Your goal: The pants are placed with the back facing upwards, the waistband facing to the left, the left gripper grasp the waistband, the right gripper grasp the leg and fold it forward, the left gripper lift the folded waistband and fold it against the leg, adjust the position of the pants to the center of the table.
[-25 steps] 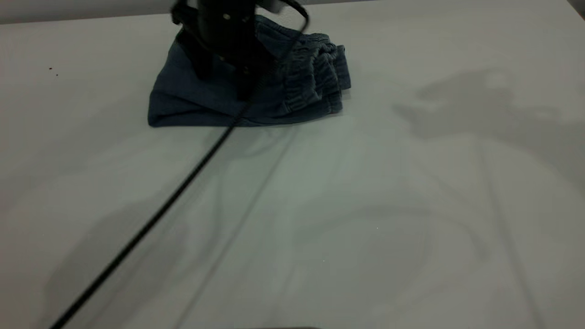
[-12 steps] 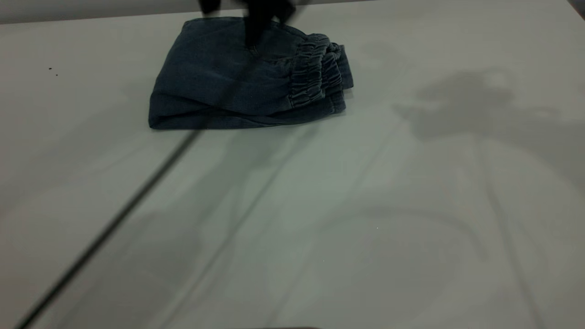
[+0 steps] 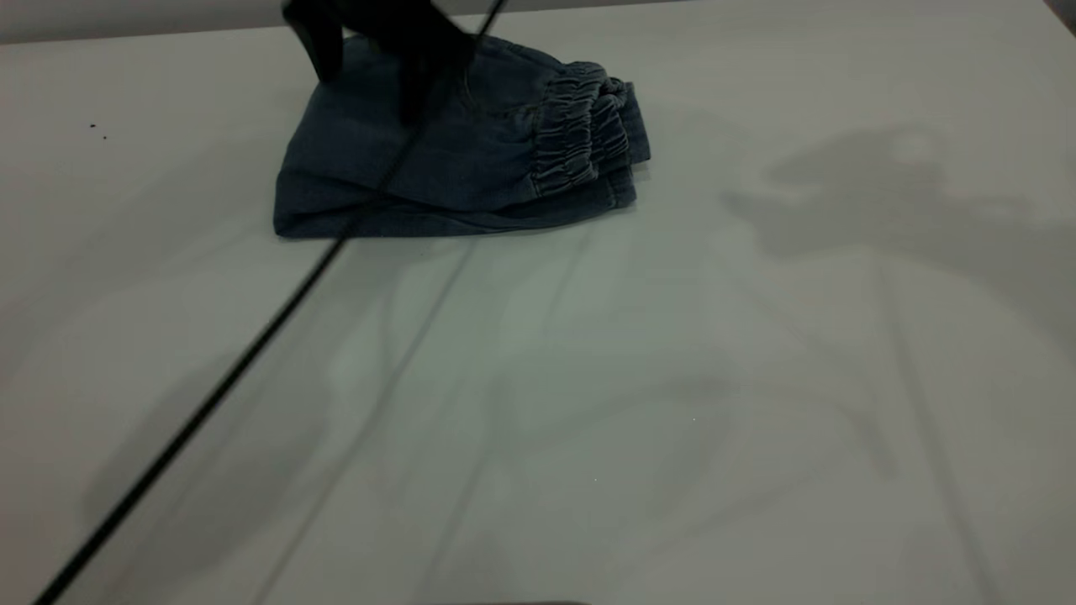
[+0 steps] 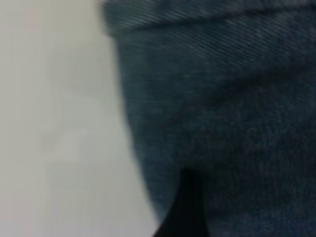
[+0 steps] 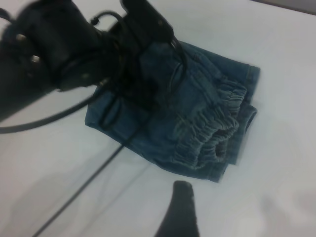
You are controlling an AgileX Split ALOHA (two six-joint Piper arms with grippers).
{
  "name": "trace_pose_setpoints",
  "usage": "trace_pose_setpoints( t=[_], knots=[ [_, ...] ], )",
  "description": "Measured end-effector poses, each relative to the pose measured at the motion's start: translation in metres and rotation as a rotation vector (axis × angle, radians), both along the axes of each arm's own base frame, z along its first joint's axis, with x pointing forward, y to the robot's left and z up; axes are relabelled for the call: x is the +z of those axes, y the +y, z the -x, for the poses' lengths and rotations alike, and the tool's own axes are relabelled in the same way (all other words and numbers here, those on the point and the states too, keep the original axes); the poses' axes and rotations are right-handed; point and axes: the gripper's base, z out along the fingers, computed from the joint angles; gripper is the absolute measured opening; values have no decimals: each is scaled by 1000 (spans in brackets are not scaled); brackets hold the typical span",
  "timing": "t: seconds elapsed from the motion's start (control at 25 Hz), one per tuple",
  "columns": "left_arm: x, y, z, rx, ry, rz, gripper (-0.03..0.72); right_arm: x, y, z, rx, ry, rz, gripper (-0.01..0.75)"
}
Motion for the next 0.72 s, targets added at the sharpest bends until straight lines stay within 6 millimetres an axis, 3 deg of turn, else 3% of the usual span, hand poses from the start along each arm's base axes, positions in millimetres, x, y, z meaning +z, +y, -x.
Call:
trace_pose_setpoints(
  t=[0.28,0.44,0.56,0.72],
  knots=[
    [-7,-26,20,-81,164,90,587,10,-1,6,-1,-27,-3,573],
    [12,-39,19,-144,104,87,587,34,-3,22,-1,-94,-10,573],
    [61,-38,17,-151,9,108,587,61,-5,45,9,-159,-16,573],
    [168,-32,36,-151,-147,234,587,101,-8,98,43,-200,-33,573]
  ],
)
